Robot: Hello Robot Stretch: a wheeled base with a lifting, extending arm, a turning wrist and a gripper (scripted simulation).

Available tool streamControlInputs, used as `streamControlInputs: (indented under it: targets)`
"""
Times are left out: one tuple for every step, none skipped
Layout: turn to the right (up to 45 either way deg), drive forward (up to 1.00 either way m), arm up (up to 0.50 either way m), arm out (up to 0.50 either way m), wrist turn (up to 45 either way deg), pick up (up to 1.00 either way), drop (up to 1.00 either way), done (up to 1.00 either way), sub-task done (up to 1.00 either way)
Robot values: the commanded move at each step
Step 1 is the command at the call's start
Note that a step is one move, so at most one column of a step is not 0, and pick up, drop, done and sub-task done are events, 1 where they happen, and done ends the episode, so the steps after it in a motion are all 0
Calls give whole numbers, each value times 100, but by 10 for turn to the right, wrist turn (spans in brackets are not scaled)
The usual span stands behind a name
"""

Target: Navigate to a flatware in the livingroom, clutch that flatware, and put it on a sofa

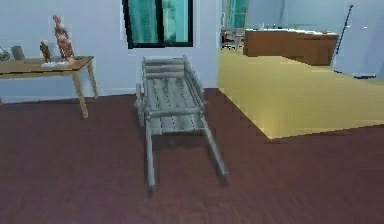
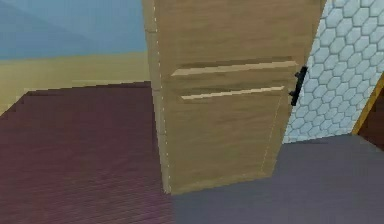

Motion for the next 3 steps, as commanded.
streamControlInputs:
  targets:
    - [0,15,0,0,0,0,0,0,0]
    - [-450,0,0,0,0,0,0,0,0]
    - [-90,0,0,0,0,0,0,0,0]
